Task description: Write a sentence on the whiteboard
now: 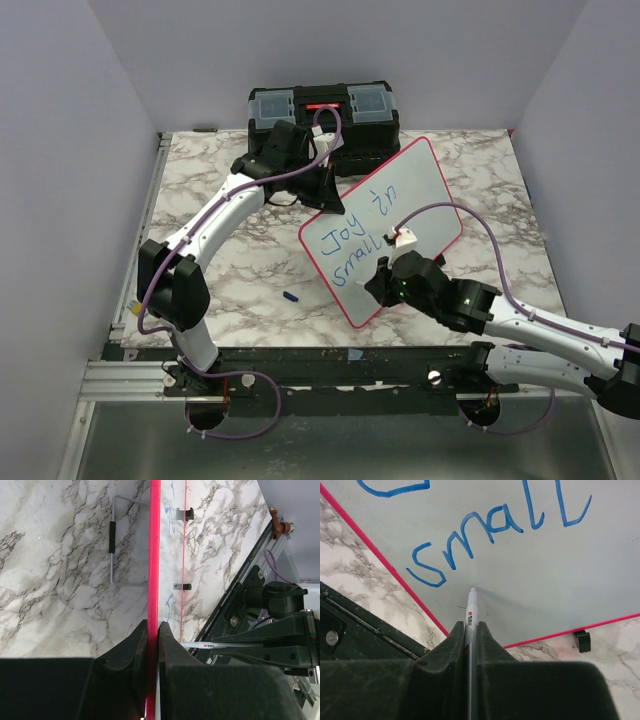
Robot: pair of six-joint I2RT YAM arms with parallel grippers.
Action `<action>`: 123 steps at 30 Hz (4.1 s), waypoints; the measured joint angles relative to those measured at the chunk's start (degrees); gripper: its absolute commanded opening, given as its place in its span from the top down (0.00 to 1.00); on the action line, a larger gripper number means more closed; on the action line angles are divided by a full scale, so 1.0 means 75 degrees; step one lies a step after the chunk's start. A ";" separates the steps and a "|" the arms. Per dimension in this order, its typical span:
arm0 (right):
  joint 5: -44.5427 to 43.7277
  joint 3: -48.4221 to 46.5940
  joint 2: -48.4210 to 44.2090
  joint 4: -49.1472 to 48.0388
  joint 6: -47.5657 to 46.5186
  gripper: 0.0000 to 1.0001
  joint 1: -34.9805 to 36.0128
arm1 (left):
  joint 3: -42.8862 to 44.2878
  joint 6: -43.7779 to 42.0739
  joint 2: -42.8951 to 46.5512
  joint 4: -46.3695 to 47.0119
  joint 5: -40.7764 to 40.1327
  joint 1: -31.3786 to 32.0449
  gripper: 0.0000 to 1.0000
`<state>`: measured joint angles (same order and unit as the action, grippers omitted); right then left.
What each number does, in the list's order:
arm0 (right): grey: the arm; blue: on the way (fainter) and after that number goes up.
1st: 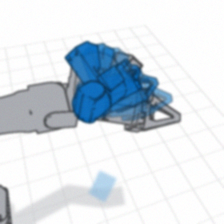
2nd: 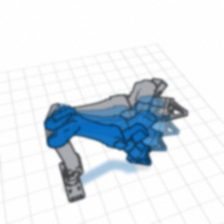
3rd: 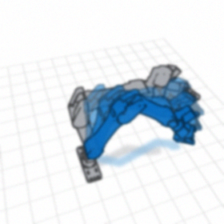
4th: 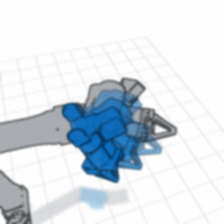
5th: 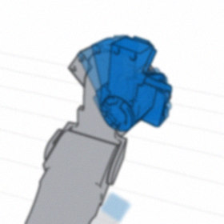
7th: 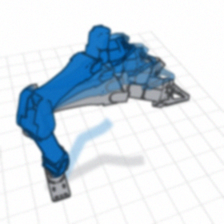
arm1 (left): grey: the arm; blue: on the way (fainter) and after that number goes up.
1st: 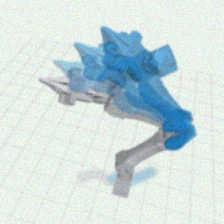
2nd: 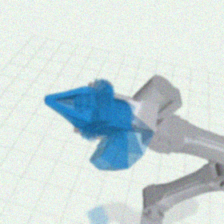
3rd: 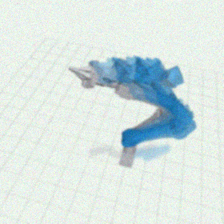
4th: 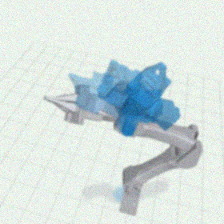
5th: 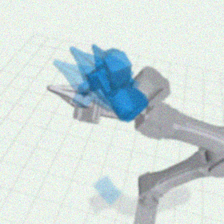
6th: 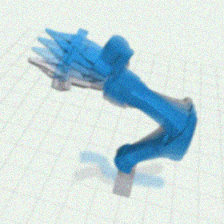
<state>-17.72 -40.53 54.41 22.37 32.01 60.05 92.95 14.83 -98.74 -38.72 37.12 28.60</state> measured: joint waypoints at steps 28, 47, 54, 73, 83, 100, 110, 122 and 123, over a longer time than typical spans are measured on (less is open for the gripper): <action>-0.1775 -0.0064 0.0087 0.0562 0.0551 0.99 0.0000 | -0.0087 0.0003 0.0009 0.0070 0.0029 -0.0035 1.00; -0.0877 -0.0085 0.0052 0.0029 0.0399 0.99 0.0000 | -0.0122 0.0009 0.0026 0.0111 0.0064 -0.0050 1.00; -0.0895 -0.0085 0.0312 -0.0087 0.0399 0.99 0.0000 | -0.0143 -0.0017 0.0032 0.0119 0.0061 -0.0079 1.00; -0.1979 -0.0090 0.0367 0.0175 0.0685 0.99 0.0079 | -0.0154 -0.0012 0.0047 0.0114 0.0090 -0.0096 1.00; -0.1775 -0.0087 -0.0154 0.0093 0.0577 0.99 0.0079 | -0.0154 -0.0006 0.0114 0.0061 0.0090 -0.0061 1.00; -0.1655 -0.0204 0.0396 -0.0291 0.0498 0.99 0.0079 | -0.0201 -0.0058 0.0152 0.0015 0.0085 -0.0085 1.00; -0.1644 -0.0204 0.0388 -0.0286 0.0510 0.99 0.0079 | -0.0201 -0.0061 0.0152 0.0015 0.0087 -0.0085 1.00; -0.1279 -0.0064 0.0239 -0.0207 0.0653 0.99 0.0079 | -0.0201 -0.0058 0.0163 0.0006 0.0087 -0.0085 1.00; -0.1253 -0.0044 0.0221 -0.0189 0.0682 0.99 0.0076 | -0.0201 -0.0058 0.0163 0.0006 0.0087 -0.0085 1.00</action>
<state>-27.11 -40.86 56.07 20.95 37.12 60.62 91.44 14.39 -97.51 -38.68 37.78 27.97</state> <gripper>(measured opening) 0.114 0.104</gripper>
